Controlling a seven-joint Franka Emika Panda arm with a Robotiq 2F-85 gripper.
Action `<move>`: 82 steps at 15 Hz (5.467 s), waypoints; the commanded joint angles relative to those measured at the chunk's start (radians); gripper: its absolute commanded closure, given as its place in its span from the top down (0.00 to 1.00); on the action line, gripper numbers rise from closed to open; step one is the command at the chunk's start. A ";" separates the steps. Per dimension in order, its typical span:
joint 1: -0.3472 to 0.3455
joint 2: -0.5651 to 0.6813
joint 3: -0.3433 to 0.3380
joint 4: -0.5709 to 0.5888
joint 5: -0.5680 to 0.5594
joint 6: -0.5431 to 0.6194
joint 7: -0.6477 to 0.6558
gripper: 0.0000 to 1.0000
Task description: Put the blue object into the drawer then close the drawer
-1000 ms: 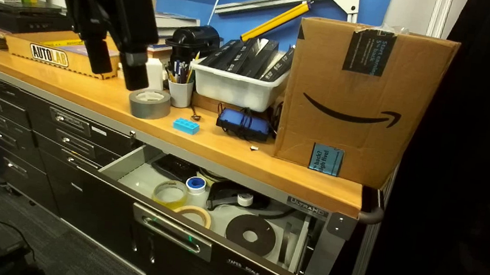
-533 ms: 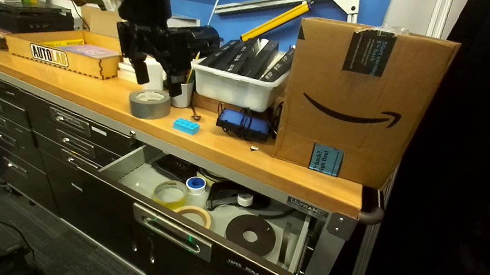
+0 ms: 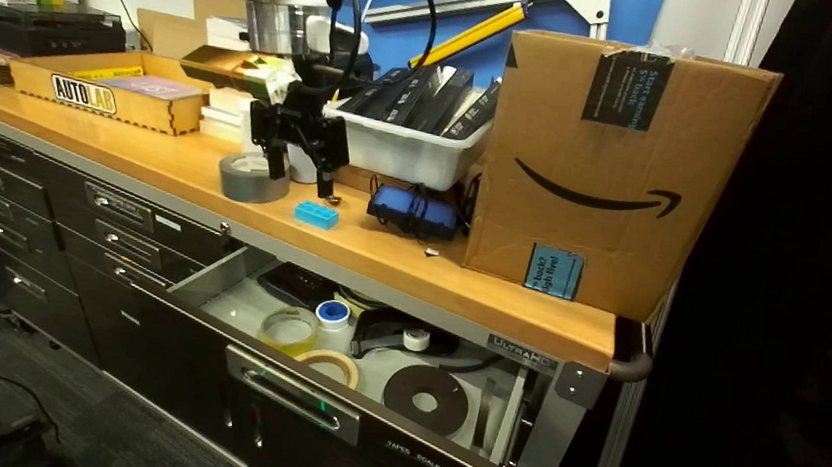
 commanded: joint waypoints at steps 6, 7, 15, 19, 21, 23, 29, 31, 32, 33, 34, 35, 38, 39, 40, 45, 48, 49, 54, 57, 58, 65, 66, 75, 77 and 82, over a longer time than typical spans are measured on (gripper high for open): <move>0.021 0.225 -0.002 0.182 0.024 -0.031 -0.015 1.00; 0.021 0.241 -0.001 0.194 0.029 -0.039 -0.022 1.00; 0.034 0.306 0.000 0.222 0.034 -0.028 -0.013 1.00; 0.039 0.317 0.005 0.231 0.047 -0.033 -0.018 1.00; 0.044 0.321 0.011 0.233 0.063 -0.033 -0.020 1.00; 0.049 0.325 0.017 0.235 0.075 -0.032 -0.020 1.00; 0.064 0.319 0.020 0.235 0.069 -0.020 0.004 0.74; 0.065 0.308 0.017 0.227 0.065 -0.019 0.012 0.58; 0.063 0.301 0.015 0.220 0.066 -0.014 0.014 0.51; 0.062 0.295 0.013 0.215 0.068 -0.012 0.019 0.42; 0.061 0.287 0.012 0.210 0.068 -0.011 0.024 0.35; 0.060 0.278 0.011 0.203 0.067 -0.010 0.031 0.28; 0.056 0.240 0.002 0.173 0.066 -0.019 0.046 0.04; 0.053 0.225 -0.002 0.161 0.063 -0.026 0.054 0.08; 0.049 0.201 -0.010 0.137 0.056 -0.027 0.061 0.08; 0.017 0.089 -0.050 -0.013 0.013 -0.069 0.096 0.08; 0.000 0.087 -0.062 -0.094 0.016 0.001 0.137 0.08; -0.002 0.094 -0.062 -0.112 0.016 0.026 0.152 0.08; -0.010 0.080 -0.068 -0.172 0.008 0.054 0.187 0.67; -0.029 0.057 -0.087 -0.188 -0.042 -0.018 0.161 0.91; -0.037 0.050 -0.094 -0.198 -0.056 -0.046 0.150 0.99; -0.060 0.072 -0.108 -0.272 -0.116 -0.148 0.080 1.00; -0.054 0.079 -0.102 -0.287 -0.133 -0.136 0.095 1.00; 0.004 0.147 -0.045 -0.366 -0.361 0.076 0.388 1.00; 0.026 0.179 -0.038 -0.362 -0.437 0.121 0.493 1.00; 0.087 0.244 -0.039 -0.319 -0.708 0.225 0.821 1.00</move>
